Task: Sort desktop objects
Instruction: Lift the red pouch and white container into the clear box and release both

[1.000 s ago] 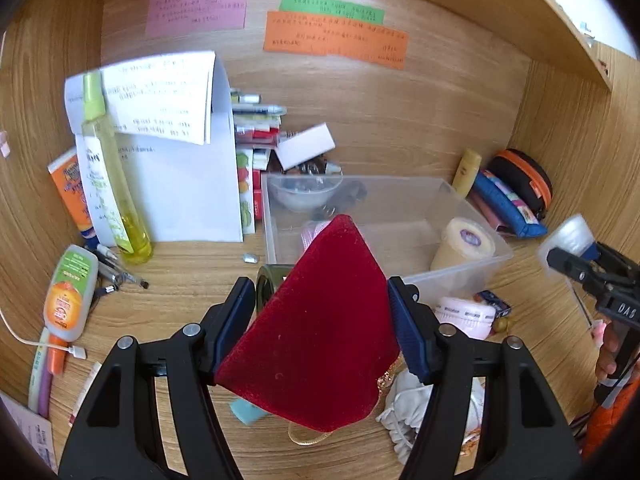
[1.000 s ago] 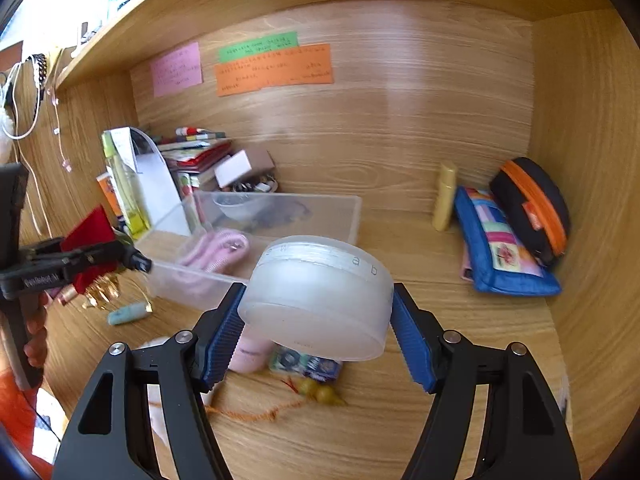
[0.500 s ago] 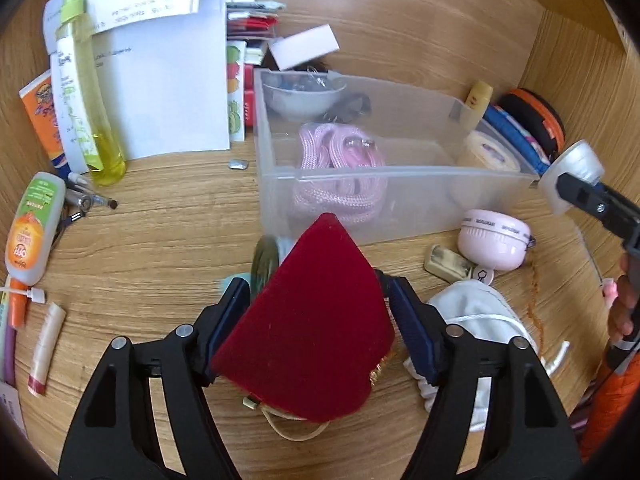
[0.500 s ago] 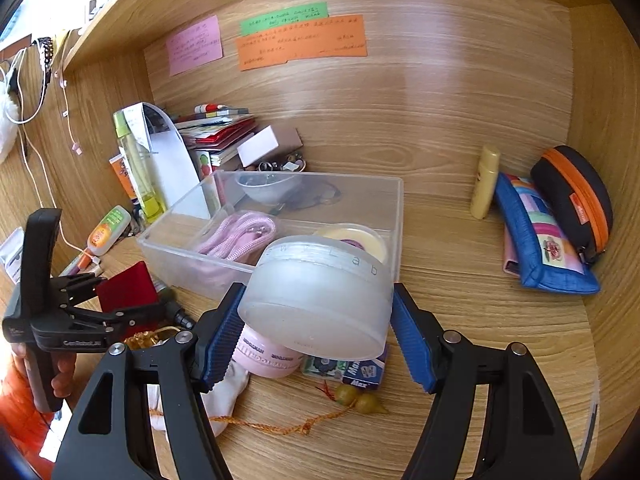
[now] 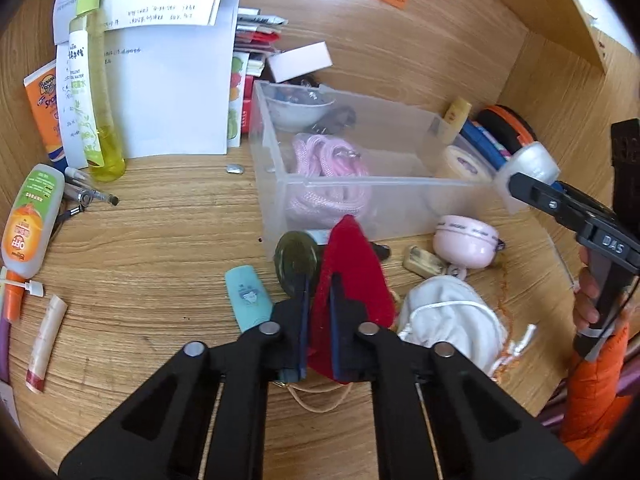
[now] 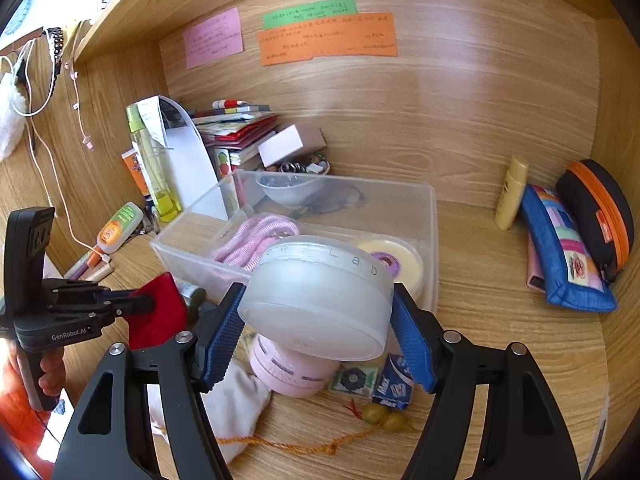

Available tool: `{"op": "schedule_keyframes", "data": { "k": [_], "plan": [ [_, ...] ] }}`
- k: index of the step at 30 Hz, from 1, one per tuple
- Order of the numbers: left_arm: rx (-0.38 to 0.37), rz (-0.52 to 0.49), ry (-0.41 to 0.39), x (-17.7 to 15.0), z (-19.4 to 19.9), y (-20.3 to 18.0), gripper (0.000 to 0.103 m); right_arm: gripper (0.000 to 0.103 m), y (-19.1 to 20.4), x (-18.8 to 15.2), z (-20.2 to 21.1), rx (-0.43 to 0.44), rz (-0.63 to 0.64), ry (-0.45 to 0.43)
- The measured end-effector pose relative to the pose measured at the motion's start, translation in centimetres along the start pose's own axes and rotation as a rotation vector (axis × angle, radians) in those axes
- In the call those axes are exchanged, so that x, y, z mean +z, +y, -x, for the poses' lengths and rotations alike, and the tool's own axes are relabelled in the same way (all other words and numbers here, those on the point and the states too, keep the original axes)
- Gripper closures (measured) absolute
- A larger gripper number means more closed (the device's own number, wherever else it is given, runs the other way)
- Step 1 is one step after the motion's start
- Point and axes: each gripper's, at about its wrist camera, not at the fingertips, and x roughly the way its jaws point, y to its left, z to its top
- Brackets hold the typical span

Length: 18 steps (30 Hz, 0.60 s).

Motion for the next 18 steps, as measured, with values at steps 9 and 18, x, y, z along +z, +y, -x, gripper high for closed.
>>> {"op": "schedule_keyframes", "data": {
  "k": [9,18],
  "plan": [
    [0.014,-0.048,-0.137,2.2,4.1,-1.7,0.100,0.036,1.1,2.4,0.0,0.007,0.033,-0.049],
    [0.046,-0.082,-0.232,6.3,5.9,-2.2,0.100,0.036,1.7,5.0,-1.1,-0.003,0.071,-0.077]
  ]
}}
